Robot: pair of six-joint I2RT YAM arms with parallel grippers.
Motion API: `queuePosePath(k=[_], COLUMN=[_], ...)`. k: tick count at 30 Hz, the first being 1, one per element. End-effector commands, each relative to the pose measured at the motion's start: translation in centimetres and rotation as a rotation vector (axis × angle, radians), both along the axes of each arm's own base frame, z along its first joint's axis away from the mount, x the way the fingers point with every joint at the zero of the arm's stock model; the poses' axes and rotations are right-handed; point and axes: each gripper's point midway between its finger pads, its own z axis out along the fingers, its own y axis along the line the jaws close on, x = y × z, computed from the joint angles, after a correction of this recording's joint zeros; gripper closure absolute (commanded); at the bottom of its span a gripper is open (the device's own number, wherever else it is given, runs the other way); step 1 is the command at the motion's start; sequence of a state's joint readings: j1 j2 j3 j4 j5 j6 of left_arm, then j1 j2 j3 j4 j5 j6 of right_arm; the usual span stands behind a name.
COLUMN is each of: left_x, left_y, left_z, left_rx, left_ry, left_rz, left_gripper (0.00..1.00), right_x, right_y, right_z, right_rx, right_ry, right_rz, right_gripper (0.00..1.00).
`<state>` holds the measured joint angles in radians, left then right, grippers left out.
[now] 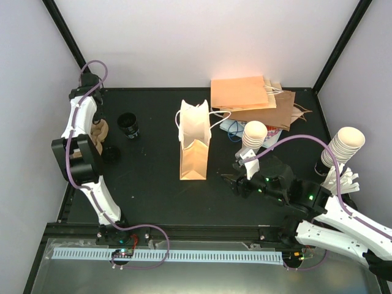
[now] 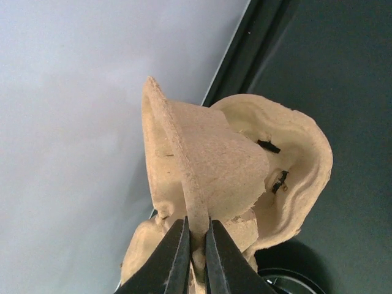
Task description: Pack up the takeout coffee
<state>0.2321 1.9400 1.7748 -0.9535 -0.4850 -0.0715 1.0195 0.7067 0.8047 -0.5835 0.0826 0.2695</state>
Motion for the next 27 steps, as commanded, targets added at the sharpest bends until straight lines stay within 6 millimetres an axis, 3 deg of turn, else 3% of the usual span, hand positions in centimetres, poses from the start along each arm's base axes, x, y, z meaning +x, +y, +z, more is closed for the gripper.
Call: queuePosePath(k=[1, 6, 12, 18, 22, 27], left_x=[-2.3, -4.4, -6.9, -9.7, -12.3, -16.5], left_y=[0.4, 0.5, -1.0, -5.1, -9.4, -14.6], left_z=[2.9, 4.4, 9.2, 12.9, 13.6, 12.9], left_rx=[0.073, 0.109, 0.11, 0.049, -0.059, -0.191], left_ry=[-0.031, -0.058, -0.207, -0.332, -0.406, -0.448], left_rz=[0.065, 0.108, 0.109, 0.014, -0.101, -0.247], left_gripper=[0.91, 0.91, 0.91, 0.9, 0.9, 0.86], right_x=[-0.2, -0.3, -0.4, -0.2, -0.2, -0.2], right_y=[-0.1, 0.0, -0.1, -0.5, -0.7, -0.8], right_z=[1.6, 1.9, 2.2, 2.8, 3.2, 3.8], right_rx=[0.034, 0.04, 0.039, 0.026, 0.032, 0.046], right_ry=[-0.015, -0.013, -0.014, -0.023, -0.022, -0.014], right_rz=[0.005, 0.013, 0.014, -0.001, -0.009, -0.019], right_gripper=[0.36, 0.36, 0.36, 0.36, 0.36, 0.36])
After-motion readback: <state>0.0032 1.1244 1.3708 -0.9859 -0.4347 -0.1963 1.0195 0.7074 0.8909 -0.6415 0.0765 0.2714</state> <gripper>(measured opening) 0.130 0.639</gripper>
